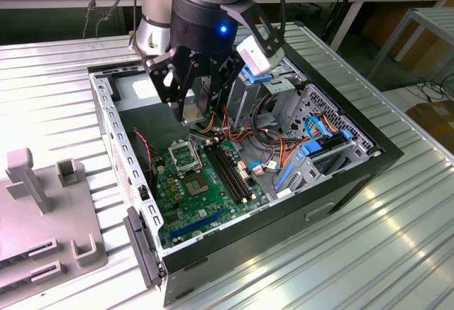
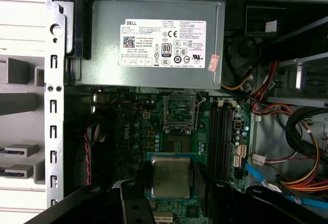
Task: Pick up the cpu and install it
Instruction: 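Place the cpu into insertion slot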
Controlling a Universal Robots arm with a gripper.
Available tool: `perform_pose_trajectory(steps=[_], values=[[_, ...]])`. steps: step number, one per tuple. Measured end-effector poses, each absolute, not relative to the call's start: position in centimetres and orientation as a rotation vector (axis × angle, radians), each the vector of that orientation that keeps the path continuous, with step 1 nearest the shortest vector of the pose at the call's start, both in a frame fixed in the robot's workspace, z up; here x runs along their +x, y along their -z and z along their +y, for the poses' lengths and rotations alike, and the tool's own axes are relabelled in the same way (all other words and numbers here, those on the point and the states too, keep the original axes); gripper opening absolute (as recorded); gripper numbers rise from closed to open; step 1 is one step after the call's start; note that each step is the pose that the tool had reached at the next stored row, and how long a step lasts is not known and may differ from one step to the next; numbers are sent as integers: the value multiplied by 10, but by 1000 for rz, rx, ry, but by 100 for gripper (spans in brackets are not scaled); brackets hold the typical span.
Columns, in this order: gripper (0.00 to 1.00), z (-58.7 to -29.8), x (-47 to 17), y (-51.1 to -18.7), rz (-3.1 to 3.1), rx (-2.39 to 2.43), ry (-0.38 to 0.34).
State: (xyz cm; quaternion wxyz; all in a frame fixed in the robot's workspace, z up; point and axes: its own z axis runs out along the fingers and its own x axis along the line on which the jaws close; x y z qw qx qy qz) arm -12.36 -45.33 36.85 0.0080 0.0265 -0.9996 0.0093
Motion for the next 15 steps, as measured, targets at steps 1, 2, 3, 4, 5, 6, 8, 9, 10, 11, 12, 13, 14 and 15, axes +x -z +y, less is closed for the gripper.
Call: perform_pose_trajectory(steps=[1,2,3,4,5,6,8,9,10,11,12,13,14,15], values=[[47,-453,-124,-368,-3124,83,-29],[47,-453,-124,-368,-3124,83,-29],[47,-453,-124,-368,-3124,83,-29],[47,-453,-124,-367,-3124,83,-29],[47,-453,-124,-367,-3124,83,-29],[47,-453,-124,-366,-3124,83,-29],[47,-453,-124,-366,-3124,83,-29],[47,-453,-124,-365,-3124,83,-29],[47,-453,-124,-365,-3124,83,-29],[47,-453,-124,-365,-3124,83,-29],[47,-453,-124,-364,-3124,83,-29],[47,-453,-124,-364,-3124,83,-29],[47,-453,-124,-364,-3124,83,-29],[47,-453,-124,-364,-3124,83,-29]])
